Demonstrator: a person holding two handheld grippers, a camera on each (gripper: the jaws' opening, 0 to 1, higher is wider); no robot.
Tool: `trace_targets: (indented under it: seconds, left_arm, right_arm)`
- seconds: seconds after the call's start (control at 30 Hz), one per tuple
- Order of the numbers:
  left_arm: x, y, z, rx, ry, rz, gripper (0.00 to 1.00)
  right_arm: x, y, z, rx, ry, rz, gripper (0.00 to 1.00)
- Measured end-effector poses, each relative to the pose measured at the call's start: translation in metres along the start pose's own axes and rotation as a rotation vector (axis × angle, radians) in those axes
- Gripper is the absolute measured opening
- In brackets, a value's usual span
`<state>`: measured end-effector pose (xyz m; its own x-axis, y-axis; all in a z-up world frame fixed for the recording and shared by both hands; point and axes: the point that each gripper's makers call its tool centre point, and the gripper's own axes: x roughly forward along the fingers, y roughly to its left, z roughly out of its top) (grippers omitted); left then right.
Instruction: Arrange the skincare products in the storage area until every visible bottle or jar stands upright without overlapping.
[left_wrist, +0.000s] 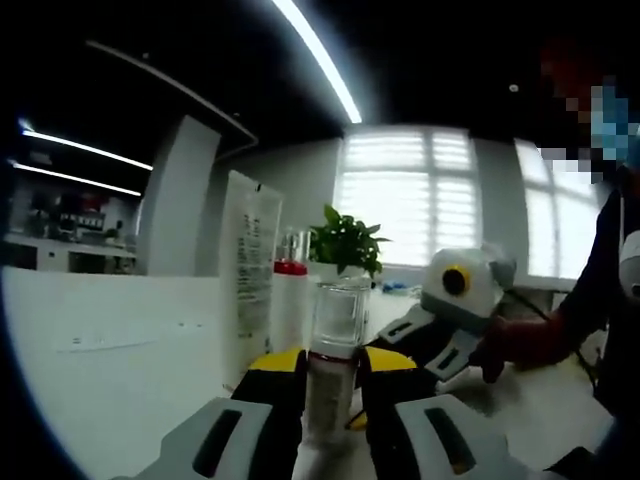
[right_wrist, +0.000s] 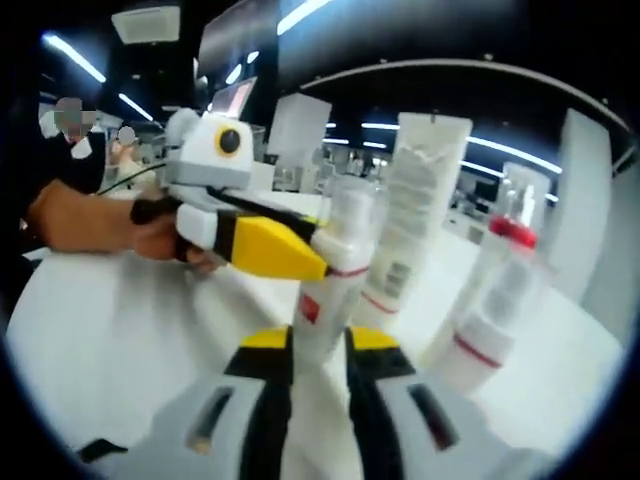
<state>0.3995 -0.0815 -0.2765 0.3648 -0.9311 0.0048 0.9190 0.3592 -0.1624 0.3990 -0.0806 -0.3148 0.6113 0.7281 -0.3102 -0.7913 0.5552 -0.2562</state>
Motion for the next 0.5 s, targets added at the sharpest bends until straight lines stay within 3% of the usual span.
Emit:
trace_targets:
  seconds: [0.5]
  left_arm:
    - [0.0045, 0.0048, -0.0003, 0.012, -0.004, -0.01, 0.22]
  right_arm:
    - [0.0002, -0.0007, -0.0024, -0.019, 0.022, -0.015, 0.16]
